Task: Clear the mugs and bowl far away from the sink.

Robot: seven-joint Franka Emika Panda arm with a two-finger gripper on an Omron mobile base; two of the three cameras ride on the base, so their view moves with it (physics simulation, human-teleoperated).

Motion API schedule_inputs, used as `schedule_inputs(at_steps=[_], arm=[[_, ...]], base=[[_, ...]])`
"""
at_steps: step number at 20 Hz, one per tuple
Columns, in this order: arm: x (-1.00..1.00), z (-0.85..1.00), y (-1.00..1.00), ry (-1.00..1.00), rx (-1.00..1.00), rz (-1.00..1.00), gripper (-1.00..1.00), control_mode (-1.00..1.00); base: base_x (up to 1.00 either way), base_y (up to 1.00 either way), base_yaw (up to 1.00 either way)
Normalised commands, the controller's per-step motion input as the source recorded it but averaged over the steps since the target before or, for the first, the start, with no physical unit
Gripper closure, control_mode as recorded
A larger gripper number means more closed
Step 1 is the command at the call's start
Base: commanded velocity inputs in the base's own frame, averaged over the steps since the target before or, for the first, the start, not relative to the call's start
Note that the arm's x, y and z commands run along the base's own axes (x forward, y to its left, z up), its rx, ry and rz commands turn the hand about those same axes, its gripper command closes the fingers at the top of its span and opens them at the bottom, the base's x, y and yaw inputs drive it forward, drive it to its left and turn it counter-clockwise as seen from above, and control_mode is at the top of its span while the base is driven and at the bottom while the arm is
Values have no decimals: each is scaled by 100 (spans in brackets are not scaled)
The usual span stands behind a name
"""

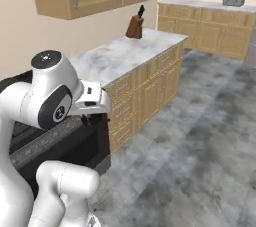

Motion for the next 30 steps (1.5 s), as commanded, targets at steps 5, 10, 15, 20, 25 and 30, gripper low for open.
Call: schedule_inputs(at_steps=[5,10,15,20,25,30], arm=[[0,0,0,0,0,0,100,100],[0,0,0,0,0,0,100,100],[0,0,0,0,0,0,100,100],[0,0,0,0,0,0,100,100],[25,-20,17,5,-4,9,100,-100],[99,-60,5,18,-6,13,100,-100]], base=[[-37,2,96],[-9,56,81],[0,81,66],[0,98,46],[8,49,21],[0,0,0]])
